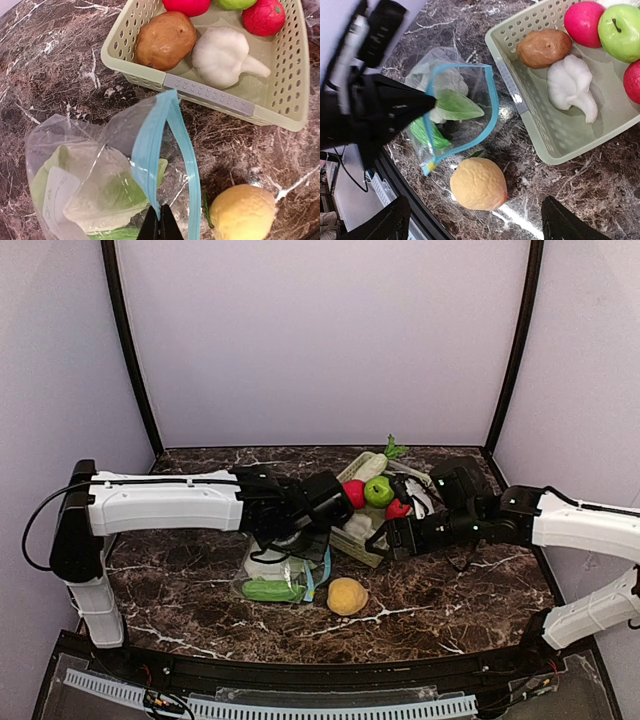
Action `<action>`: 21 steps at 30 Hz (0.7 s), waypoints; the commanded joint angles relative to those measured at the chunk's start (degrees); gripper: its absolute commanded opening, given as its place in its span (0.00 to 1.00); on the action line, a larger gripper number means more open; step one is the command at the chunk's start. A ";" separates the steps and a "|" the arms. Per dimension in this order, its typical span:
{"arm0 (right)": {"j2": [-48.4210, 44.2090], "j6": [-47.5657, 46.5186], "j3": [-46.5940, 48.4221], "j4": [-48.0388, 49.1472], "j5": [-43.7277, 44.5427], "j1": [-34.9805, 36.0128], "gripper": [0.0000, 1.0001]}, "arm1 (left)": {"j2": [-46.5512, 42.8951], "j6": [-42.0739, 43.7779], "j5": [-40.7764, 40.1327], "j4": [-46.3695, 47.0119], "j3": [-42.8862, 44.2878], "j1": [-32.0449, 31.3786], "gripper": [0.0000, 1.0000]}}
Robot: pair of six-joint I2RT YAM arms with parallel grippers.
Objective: Place the food in the zip-top bag and seal the zipper
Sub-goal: Pick up the zipper food storage bag at the center of the board.
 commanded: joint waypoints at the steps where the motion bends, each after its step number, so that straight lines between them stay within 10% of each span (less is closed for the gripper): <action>1: 2.56 -4.56 1.75 -6.45 0.63 0.26 0.92 | -11.37 2.63 3.94 4.06 -4.76 1.50 0.01; 11: 15.07 -4.31 9.09 -11.47 -0.80 7.24 0.96 | -27.83 8.76 30.20 17.31 -19.65 10.31 0.01; 21: 30.25 -1.69 22.36 -20.81 3.28 10.48 0.99 | -32.54 14.26 37.60 13.90 -24.50 16.82 0.01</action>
